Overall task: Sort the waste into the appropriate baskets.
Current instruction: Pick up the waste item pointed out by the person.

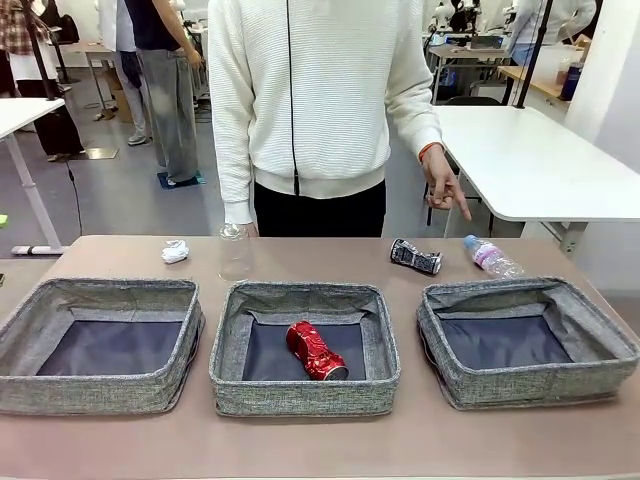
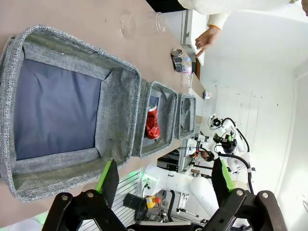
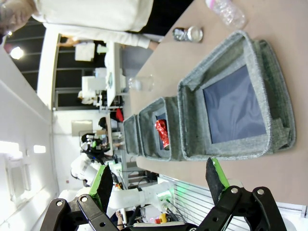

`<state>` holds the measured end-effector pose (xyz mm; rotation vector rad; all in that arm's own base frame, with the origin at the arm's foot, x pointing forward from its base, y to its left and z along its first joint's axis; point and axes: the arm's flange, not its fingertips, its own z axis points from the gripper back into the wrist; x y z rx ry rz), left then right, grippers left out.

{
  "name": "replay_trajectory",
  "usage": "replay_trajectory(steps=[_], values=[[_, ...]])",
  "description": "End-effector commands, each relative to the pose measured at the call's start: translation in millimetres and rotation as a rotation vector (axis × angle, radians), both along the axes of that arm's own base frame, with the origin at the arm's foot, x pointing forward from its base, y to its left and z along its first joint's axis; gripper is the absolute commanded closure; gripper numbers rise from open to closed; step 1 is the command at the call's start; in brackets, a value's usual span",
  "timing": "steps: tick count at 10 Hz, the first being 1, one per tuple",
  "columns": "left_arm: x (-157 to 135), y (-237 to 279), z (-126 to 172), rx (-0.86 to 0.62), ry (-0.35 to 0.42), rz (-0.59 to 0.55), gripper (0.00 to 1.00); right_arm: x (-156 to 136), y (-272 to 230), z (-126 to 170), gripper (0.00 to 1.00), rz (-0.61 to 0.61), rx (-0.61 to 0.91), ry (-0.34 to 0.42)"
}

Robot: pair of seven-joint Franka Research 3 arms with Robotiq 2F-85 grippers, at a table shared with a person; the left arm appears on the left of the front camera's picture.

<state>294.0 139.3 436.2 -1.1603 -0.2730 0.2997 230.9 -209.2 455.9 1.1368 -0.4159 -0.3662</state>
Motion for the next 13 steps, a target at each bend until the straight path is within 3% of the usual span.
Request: replay_trajectory(steps=[1,2,3,4,5,7,8,10,11,13], values=[[-2,0,-2,-0.005,-0.021,-0.01,0.0,50,43,18,0.0,0.015,-0.431,0.083],[-2,0,-2,-0.005,-0.021,-0.01,0.0,95,75,32,0.0,0.023,-0.663,0.097],[-2,0,-2,-0.005,-0.021,-0.01,0.0,150,99,41,0.0,0.114,-0.784,0.085],[-2,0,-2,-0.005,-0.021,-0.01,0.0,177,105,42,0.0,0.074,-0.859,0.117],[-2,0,-2,-0.005,-0.021,-0.01,0.0,212,116,39,0.0,0.12,-0.914,0.102],[-2,0,-2,-0.005,-0.021,-0.01,0.0,235,142,15,0.0,0.16,-0.957,0.151],[-2,0,-2,-0.005,-0.021,-0.01,0.0,214,158,38,0.0,0.123,-0.901,0.031],[-2,0,-2,-0.005,-0.021,-0.01,0.0,214,158,38,0.0,0.123,-0.901,0.031],[-2,0,-2,-0.005,-0.021,-0.01,0.0,235,151,20,0.0,0.155,-0.942,0.07],[-2,0,-2,-0.005,-0.021,-0.01,0.0,292,156,-7,0.0,0.307,-0.912,0.037]])
